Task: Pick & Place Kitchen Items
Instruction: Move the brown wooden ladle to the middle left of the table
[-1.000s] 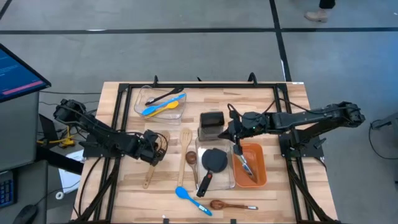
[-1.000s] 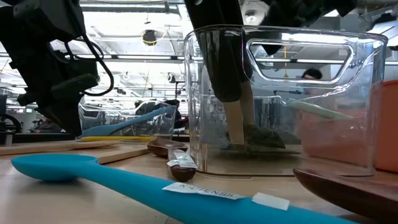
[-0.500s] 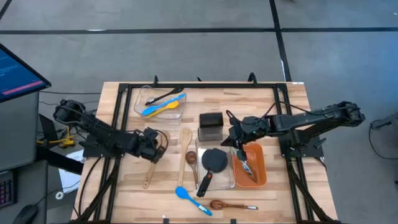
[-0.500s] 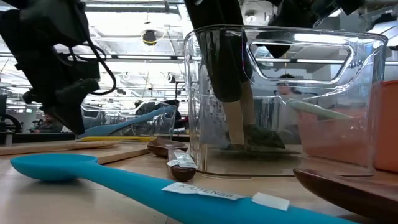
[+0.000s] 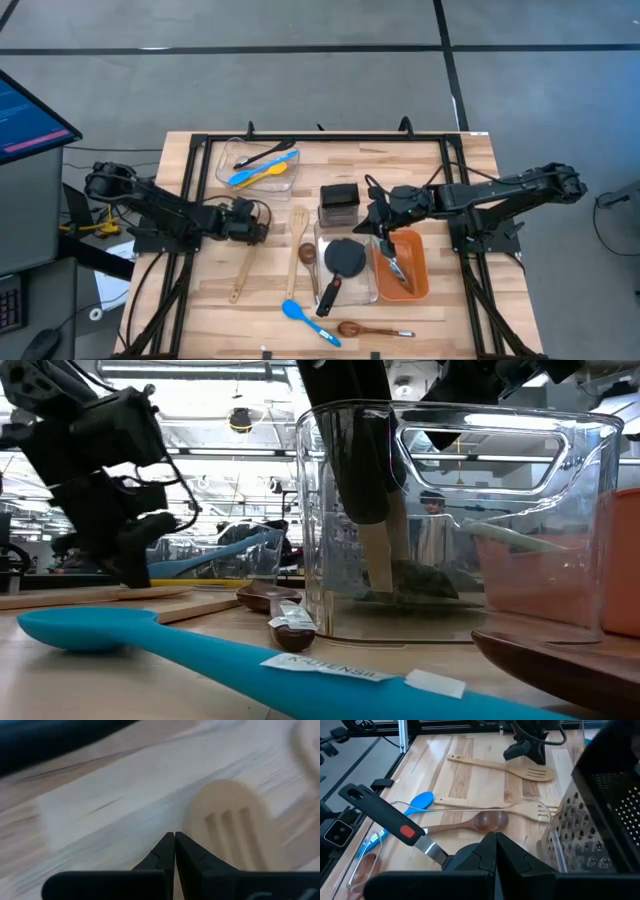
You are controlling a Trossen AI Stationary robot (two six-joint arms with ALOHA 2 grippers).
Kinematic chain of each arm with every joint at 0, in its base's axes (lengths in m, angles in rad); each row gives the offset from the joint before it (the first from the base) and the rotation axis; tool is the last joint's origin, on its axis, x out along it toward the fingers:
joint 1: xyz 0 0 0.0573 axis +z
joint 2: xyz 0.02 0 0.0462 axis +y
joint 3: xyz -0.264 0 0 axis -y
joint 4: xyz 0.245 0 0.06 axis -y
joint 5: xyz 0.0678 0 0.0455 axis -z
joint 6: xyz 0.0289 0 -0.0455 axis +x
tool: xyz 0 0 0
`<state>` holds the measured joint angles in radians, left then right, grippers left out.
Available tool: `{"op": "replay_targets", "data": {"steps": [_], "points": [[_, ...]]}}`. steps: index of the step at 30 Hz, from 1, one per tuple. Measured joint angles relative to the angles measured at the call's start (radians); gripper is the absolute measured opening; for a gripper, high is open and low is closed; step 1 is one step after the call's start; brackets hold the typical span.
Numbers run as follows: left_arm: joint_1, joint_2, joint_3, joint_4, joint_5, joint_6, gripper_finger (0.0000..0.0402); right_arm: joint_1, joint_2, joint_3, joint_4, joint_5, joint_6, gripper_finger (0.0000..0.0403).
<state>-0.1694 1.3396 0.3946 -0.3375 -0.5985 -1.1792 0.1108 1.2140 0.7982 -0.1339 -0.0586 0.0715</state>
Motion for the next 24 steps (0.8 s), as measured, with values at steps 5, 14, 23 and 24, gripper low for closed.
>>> {"op": "replay_targets", "data": {"steps": [5, 14, 23, 24], "points": [[0.003, 0.002, -0.006, 0.176, 0.064, 0.068, 0.0002, 0.000, 0.000, 0.000, 0.010, 0.000, -0.001, 0.0000], [0.003, 0.002, -0.006, 0.297, 0.115, 0.105, 0.0002, 0.000, 0.000, 0.000, 0.010, 0.000, -0.002, 0.0000], [0.003, 0.006, -0.006, 0.305, 0.162, 0.102, 0.0002, 0.000, 0.000, 0.000, 0.013, 0.000, -0.002, 0.0000], [0.003, 0.006, -0.006, 0.307, 0.162, 0.102, 0.0002, 0.000, 0.000, 0.000, 0.014, 0.000, -0.002, 0.0000]]}}
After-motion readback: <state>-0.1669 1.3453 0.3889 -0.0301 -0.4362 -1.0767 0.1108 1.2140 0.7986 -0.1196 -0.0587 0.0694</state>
